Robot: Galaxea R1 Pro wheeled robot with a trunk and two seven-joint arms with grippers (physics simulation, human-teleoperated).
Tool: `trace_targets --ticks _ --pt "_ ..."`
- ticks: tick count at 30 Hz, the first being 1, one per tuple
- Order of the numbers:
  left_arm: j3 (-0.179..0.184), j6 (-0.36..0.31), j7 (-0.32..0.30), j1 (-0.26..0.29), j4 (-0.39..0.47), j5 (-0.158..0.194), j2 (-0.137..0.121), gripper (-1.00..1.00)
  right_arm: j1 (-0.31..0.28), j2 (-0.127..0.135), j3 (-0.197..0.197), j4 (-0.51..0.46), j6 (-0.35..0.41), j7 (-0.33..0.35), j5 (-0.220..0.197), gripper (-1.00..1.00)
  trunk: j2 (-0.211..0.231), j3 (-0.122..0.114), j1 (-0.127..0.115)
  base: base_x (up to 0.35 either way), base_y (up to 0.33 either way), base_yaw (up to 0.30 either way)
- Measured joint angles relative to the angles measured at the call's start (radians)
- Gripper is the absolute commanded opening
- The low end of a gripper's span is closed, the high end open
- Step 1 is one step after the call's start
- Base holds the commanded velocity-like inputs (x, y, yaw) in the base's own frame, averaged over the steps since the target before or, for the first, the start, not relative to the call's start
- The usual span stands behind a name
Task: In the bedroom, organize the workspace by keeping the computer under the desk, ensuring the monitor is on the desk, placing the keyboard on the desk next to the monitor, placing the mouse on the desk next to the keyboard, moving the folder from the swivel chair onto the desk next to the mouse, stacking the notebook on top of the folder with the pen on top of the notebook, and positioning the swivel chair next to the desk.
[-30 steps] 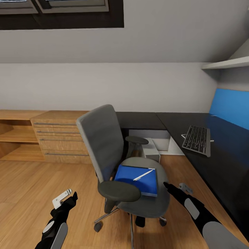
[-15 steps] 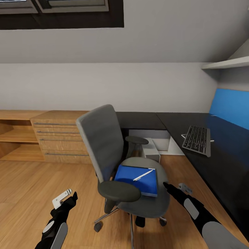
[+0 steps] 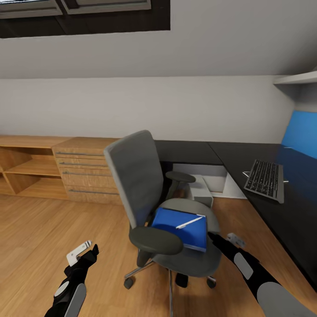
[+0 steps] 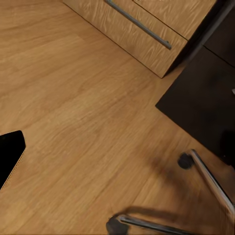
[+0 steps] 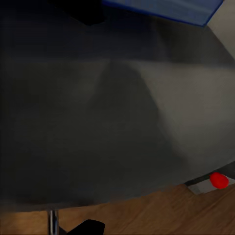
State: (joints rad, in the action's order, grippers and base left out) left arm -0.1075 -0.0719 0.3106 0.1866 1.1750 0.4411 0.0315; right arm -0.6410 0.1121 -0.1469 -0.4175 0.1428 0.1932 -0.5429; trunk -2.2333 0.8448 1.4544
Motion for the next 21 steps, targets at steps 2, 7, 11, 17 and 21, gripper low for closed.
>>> trace_targets --ticks 2,7,11,17,21 --pt "0.001 0.0 0.0 0.0 0.0 0.0 0.0 1.0 0.0 0.0 0.0 0.0 0.0 0.0 0.0 1.0 0.0 0.002 0.0 0.0 0.0 0.163" --pt "0.0 0.002 0.001 0.0 0.0 -0.001 0.0 1.0 -0.001 0.001 -0.008 -0.003 0.0 0.0 -0.002 1.0 0.0 0.008 0.0 0.0 0.0 0.163" --pt "0.0 0.003 0.002 0.0 0.0 -0.002 0.0 1.0 -0.001 0.001 -0.008 -0.012 0.0 -0.001 0.001 1.0 0.0 0.013 0.0 0.0 0.0 0.165" --pt "0.0 0.003 0.002 0.0 0.0 -0.001 0.001 1.0 -0.001 0.001 -0.006 -0.023 0.0 -0.001 0.001 1.0 0.0 0.021 0.0 0.0 0.0 0.173" --pt "0.0 0.003 0.002 0.0 -0.001 -0.001 0.001 1.0 -0.001 0.002 -0.008 -0.031 0.0 -0.001 0.002 1.0 0.0 0.026 0.0 0.0 0.0 0.181"
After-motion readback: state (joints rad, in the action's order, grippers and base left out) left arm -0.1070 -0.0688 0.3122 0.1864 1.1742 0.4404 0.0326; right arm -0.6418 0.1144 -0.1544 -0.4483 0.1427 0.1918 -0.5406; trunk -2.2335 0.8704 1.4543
